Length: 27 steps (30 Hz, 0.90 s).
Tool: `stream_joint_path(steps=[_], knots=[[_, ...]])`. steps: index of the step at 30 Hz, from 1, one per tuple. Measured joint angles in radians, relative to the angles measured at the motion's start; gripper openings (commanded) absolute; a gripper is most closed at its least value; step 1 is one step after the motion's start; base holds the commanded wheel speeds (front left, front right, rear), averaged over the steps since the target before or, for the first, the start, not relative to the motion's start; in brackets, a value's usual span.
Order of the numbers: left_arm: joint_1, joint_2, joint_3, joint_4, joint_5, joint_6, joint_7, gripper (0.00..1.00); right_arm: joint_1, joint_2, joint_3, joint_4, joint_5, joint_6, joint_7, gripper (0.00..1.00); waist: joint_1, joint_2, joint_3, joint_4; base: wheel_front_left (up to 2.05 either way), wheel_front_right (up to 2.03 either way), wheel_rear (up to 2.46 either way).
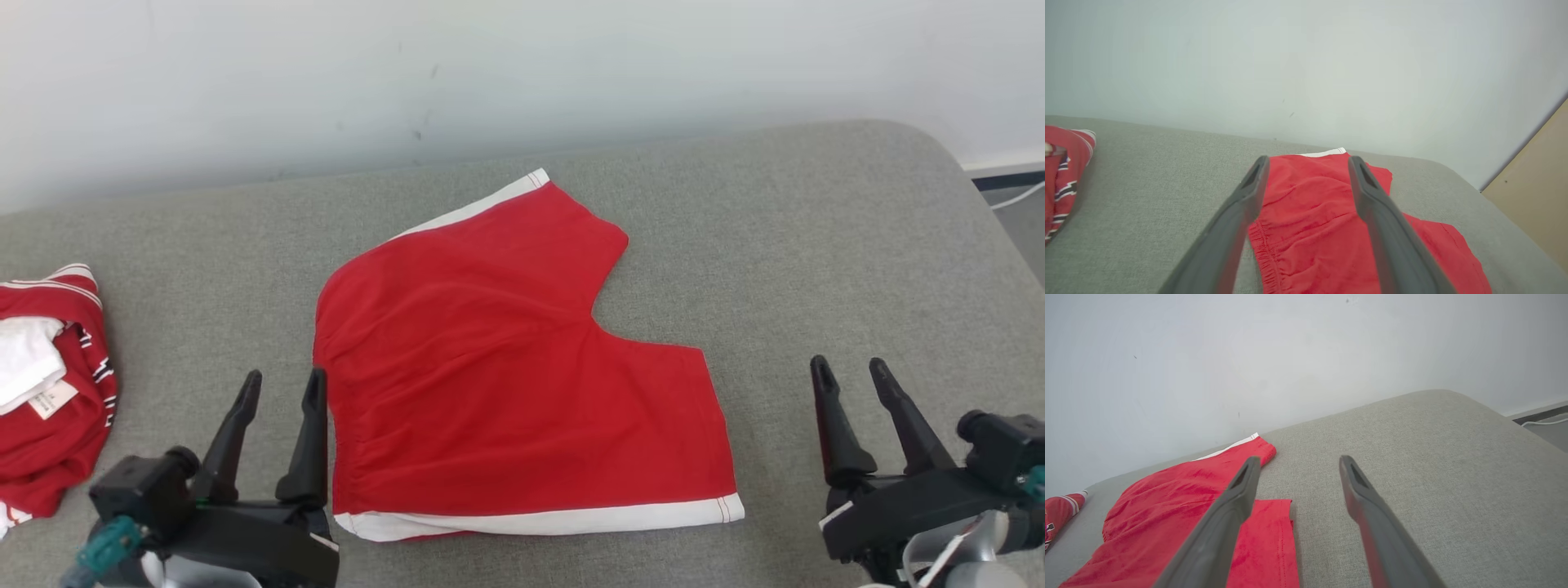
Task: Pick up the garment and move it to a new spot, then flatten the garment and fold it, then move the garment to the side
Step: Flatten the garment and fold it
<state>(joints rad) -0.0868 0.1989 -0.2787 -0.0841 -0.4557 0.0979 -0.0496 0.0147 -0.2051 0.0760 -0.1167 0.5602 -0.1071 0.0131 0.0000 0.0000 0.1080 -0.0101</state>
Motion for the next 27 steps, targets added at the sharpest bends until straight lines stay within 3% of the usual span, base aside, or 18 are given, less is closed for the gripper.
stream_joint_path(steps=[11, 27], knots=[[0.048, 0.011, -0.013, 0.059, 0.091, 0.009, -0.139, 1.0, -0.007, 0.03, 0.038, 0.079, -0.138, -0.009, -0.15, 1.0, 0.0, 0.0, -0.05, 0.003, 0.0, 0.0, 0.0], [0.084, 0.025, 0.008, 0.085, 0.122, 0.016, -0.154, 1.0, -0.026, 0.061, 0.015, 0.134, -0.167, -0.016, -0.23, 1.0, 0.0, 0.0001, -0.053, 0.002, 0.0, 0.0, 0.0]])
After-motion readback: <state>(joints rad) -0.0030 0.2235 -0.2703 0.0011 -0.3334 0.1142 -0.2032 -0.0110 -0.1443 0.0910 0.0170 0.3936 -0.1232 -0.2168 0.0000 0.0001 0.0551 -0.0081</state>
